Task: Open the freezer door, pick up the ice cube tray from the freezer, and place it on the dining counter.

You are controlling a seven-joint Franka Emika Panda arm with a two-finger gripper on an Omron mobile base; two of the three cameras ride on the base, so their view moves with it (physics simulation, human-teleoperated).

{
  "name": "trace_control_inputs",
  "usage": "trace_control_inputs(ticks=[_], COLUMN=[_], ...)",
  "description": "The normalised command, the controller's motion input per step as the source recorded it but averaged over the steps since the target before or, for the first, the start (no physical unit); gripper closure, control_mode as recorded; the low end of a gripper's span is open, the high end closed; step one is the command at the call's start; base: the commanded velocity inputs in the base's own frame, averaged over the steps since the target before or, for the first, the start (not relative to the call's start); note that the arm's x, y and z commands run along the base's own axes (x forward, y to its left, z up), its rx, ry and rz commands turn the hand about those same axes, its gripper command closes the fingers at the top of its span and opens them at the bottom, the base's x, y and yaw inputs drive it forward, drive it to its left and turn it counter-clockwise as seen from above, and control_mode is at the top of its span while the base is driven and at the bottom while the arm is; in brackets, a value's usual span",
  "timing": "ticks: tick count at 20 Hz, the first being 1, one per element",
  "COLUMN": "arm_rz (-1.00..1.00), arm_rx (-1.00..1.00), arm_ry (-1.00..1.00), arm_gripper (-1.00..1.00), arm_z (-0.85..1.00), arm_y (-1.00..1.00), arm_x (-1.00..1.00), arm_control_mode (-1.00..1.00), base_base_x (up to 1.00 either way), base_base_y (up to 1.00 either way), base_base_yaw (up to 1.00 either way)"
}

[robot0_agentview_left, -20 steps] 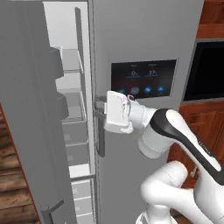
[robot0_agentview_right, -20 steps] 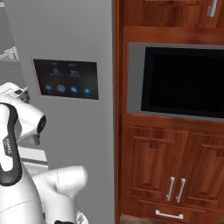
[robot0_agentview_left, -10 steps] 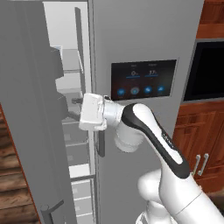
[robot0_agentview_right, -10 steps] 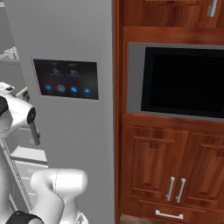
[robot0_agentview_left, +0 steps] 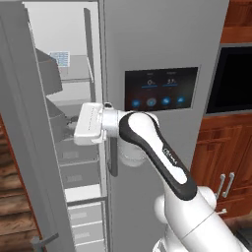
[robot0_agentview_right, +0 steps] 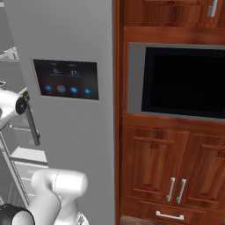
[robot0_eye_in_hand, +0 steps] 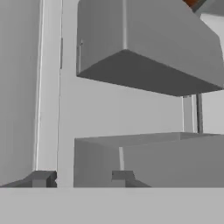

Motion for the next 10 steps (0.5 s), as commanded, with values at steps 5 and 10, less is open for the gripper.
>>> trace_control_inputs(ticks=[5, 10], arm_rz=[0.00, 0.00], arm_rx=[-0.13, -0.16], arm_ry=[0.00, -0.03], arm_gripper=[-1.00, -1.00], arm_z=[0.00, 0.00], arm_y=[0.49, 0.50], arm_x=[-0.04, -0.16], arm_control_mode=[-1.00, -1.00], base_base_x=[0.00, 0.00], base_base_y=[0.00, 0.00], base_base_yaw=[0.00, 0.00])
